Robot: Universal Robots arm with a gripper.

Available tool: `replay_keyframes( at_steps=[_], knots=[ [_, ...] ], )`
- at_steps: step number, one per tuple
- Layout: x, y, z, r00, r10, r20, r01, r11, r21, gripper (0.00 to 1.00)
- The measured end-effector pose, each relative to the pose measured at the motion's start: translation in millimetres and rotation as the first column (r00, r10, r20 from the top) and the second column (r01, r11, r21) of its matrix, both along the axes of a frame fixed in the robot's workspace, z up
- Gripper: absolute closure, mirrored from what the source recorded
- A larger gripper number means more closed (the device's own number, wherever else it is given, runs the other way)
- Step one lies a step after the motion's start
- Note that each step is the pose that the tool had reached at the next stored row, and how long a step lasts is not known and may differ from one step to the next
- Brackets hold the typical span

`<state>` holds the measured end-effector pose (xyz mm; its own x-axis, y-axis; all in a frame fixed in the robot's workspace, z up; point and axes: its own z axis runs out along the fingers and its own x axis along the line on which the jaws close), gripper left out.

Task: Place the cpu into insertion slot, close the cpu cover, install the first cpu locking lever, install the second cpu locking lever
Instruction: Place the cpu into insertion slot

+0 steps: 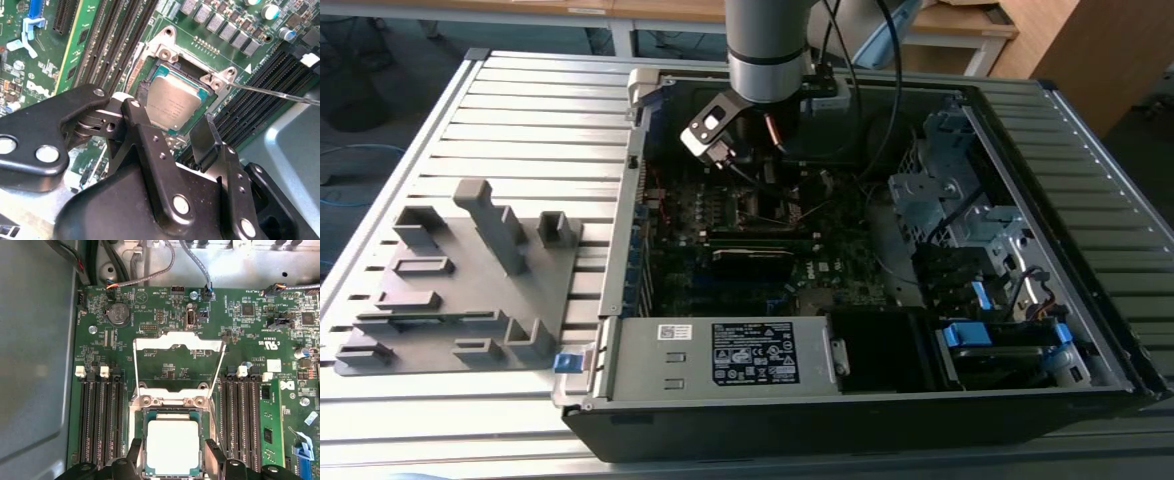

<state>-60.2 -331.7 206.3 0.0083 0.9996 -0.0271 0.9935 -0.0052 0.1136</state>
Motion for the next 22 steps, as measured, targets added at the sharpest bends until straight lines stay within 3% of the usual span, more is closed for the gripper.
replay_keyframes(
  at_steps=[7, 9, 13, 18, 22],
  knots=[
    [0.0, 0.0, 0.2, 1.0000, 0.000, 0.0000, 0.000, 1.0000, 0.0000, 0.41],
    [0.0, 0.0, 0.3, 1.0000, 0.000, 0.0000, 0.000, 1.0000, -0.0001, 0.54],
    [0.0, 0.0, 0.4, 1.0000, 0.000, 0.0000, 0.000, 1.0000, -0.0001, 0.65],
    [0.0, 0.0, 0.5, 1.0000, 0.000, -0.0001, 0.000, 1.0000, -0.0001, 0.89],
    [0.0, 0.0, 0.6, 1.0000, 0.000, -0.0001, 0.000, 1.0000, -0.0001, 0.89]
  ],
)
